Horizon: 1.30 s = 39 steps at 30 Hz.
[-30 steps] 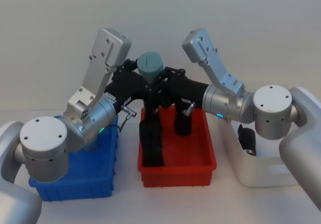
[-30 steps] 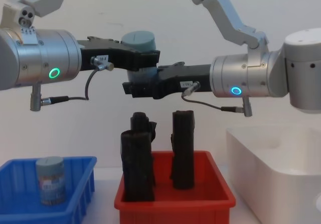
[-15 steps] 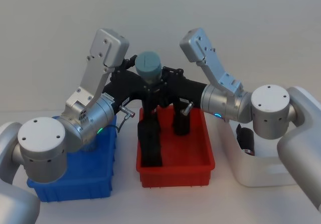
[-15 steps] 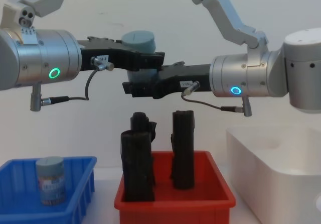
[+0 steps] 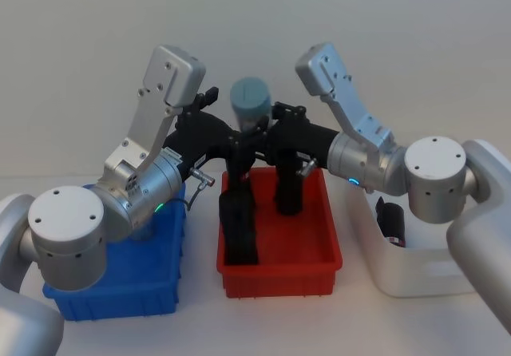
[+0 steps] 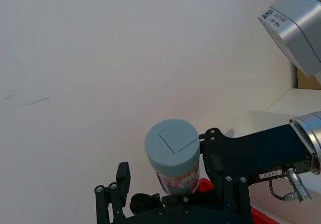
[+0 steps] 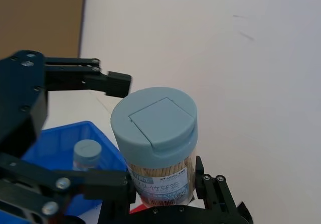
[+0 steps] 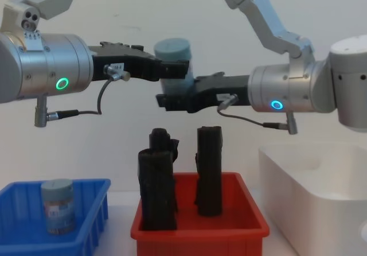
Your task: Pick the cotton swabs from the blue box and place them into the white box.
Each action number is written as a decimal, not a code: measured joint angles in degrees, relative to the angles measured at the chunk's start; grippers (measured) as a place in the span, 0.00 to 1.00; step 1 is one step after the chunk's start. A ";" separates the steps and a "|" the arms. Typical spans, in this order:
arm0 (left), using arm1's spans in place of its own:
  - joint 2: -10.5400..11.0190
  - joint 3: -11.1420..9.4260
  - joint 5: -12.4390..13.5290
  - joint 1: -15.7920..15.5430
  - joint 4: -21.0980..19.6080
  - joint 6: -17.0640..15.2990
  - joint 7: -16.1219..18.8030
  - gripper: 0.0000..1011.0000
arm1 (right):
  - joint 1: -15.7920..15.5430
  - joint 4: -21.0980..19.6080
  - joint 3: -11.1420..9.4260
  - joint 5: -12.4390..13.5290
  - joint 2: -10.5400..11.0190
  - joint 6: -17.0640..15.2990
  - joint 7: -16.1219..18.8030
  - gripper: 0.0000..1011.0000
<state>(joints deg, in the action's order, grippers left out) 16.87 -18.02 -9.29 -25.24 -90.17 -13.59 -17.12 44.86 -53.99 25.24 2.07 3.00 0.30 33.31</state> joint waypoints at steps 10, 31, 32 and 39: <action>0.00 0.00 0.00 0.00 0.00 0.00 0.01 0.99 | -1.33 -1.11 -0.97 -1.02 1.17 -2.34 -6.28 0.63; 0.00 0.00 0.00 0.00 0.00 0.00 0.01 0.99 | -4.84 -3.45 -4.00 0.13 3.80 -7.56 -20.50 0.63; 0.00 0.00 0.00 0.00 0.00 0.00 0.01 0.99 | -4.95 -3.47 -4.12 0.29 3.86 -7.70 -21.04 0.63; 0.00 0.00 0.00 0.00 0.00 0.00 0.01 0.99 | -5.81 -3.26 -5.33 2.46 4.23 -8.86 -26.94 0.63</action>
<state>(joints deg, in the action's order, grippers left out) 16.87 -18.02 -9.29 -25.24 -90.17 -13.58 -17.12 39.06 -57.25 19.91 4.53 7.22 -8.56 6.37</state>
